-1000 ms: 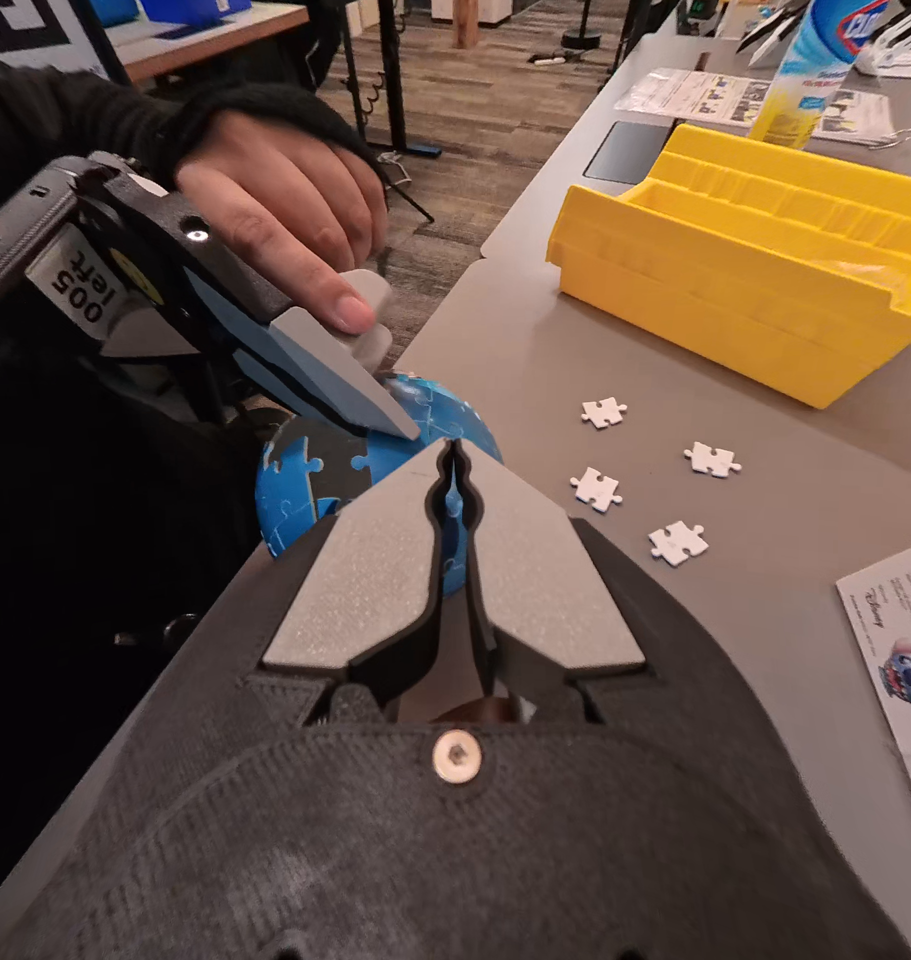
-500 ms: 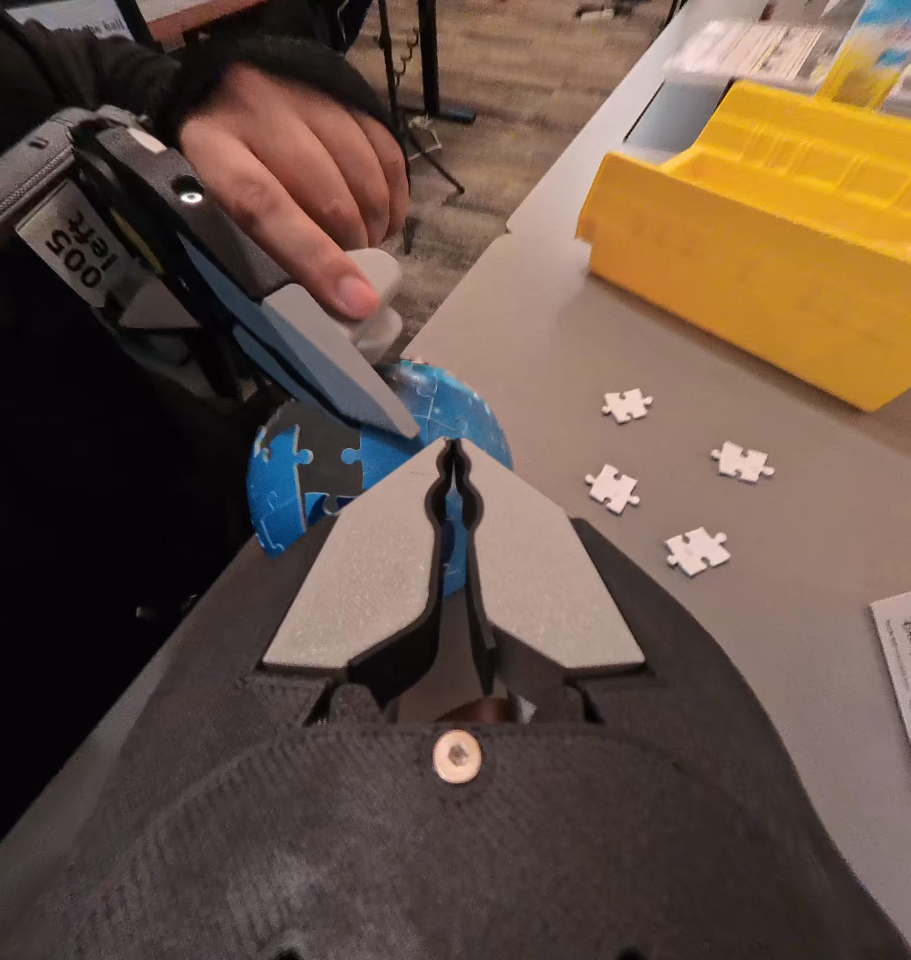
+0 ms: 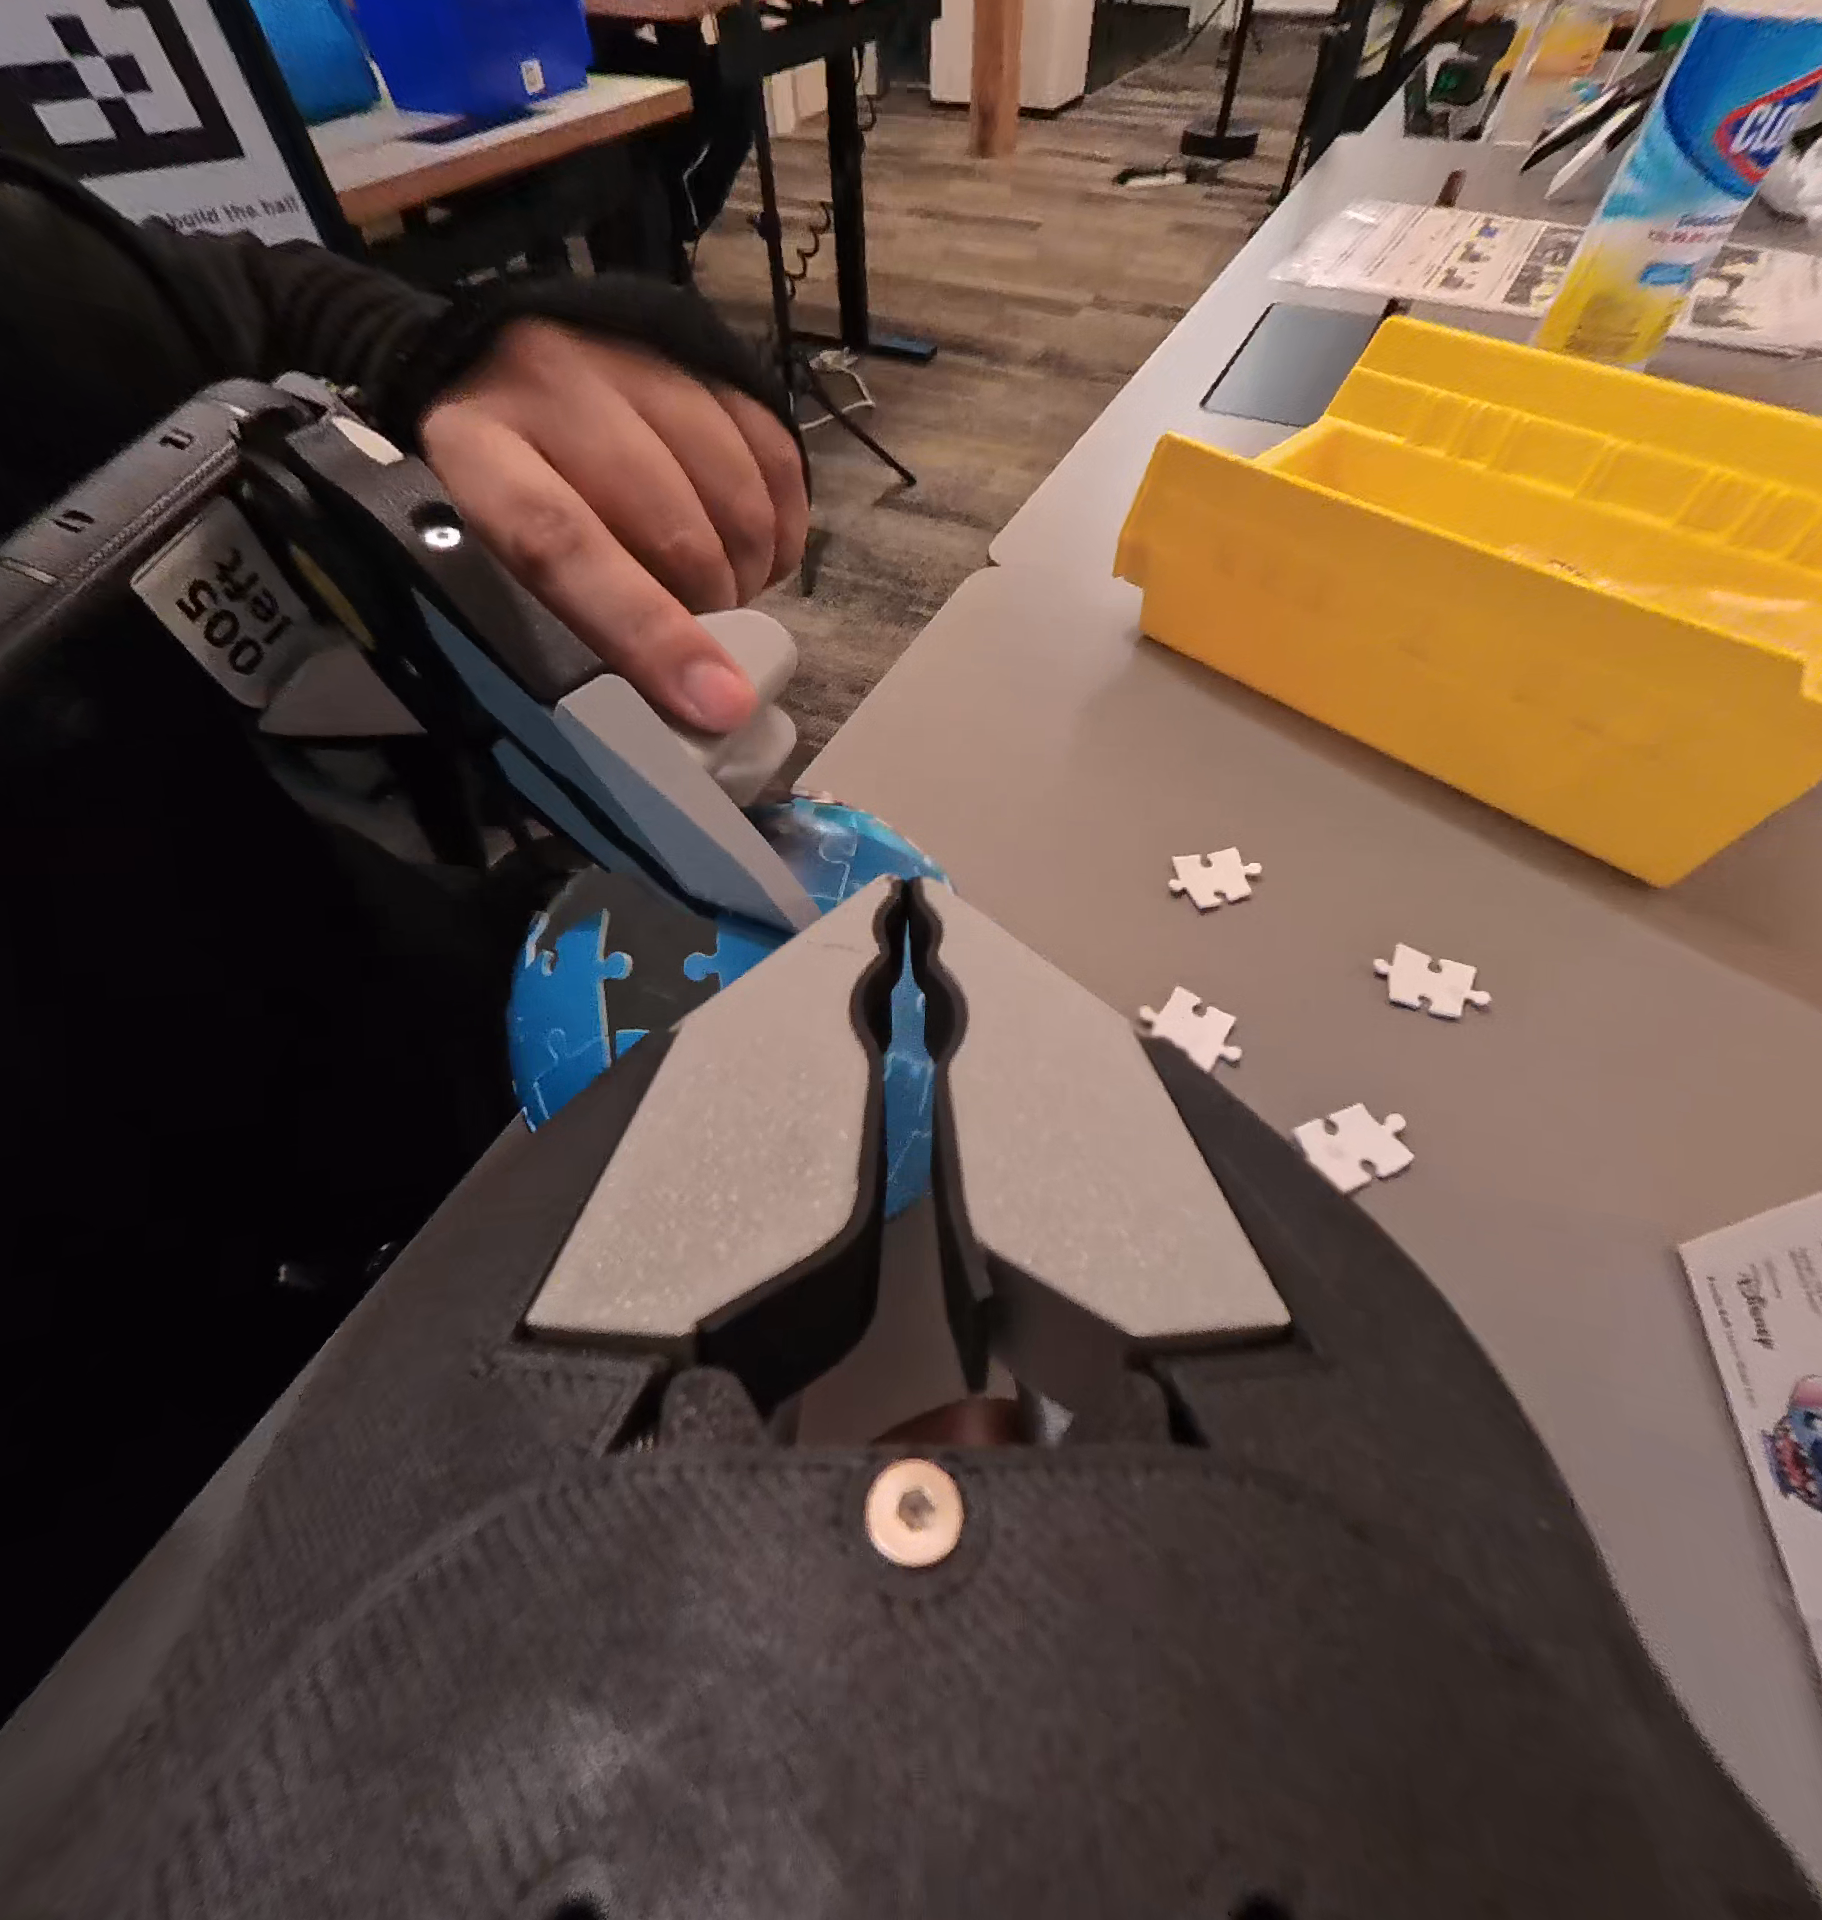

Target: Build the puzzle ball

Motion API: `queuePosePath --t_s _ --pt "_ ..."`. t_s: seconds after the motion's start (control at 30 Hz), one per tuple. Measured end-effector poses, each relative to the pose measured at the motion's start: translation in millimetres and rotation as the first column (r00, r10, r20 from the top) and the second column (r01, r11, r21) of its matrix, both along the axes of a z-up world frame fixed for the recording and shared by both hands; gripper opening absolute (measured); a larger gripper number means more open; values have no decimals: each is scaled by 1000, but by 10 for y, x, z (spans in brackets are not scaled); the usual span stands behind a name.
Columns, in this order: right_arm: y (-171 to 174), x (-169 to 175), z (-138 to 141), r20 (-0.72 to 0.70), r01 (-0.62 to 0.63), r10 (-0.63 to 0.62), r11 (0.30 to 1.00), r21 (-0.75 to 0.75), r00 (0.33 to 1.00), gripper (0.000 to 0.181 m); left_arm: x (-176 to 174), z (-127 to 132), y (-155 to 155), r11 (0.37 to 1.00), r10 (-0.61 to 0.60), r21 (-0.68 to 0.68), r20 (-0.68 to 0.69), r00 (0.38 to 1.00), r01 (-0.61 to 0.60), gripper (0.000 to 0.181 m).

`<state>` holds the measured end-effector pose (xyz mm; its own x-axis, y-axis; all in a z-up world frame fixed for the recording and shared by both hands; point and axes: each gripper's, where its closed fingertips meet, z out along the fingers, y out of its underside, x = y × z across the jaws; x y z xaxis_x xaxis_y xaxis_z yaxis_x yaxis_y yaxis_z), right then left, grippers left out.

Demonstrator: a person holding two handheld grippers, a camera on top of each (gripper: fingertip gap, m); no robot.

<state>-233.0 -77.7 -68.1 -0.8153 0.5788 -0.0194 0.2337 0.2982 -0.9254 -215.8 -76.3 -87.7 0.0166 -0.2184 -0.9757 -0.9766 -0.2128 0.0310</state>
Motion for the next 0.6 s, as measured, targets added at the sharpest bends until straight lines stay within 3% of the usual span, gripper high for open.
queuePosePath --t_s 0.1,0.3,0.5,0.6 --pt "-49 26 -202 42 -27 24 997 72 999 0 -10 0 0 1000 6 -1 -2 1000 -6 0" --pt "-3 -9 -9 -19 7 -7 1000 19 1000 0 -6 2 -2 1000 1 6 -8 1000 -1 0" --pt "-39 27 -197 41 -29 26 997 78 999 0 -13 -3 -10 1000 3 -4 -13 1000 -3 0" --pt "4 -10 -21 -28 8 -7 999 34 1000 0 -13 -2 -11 1000 2 -1 -16 1000 -2 1"
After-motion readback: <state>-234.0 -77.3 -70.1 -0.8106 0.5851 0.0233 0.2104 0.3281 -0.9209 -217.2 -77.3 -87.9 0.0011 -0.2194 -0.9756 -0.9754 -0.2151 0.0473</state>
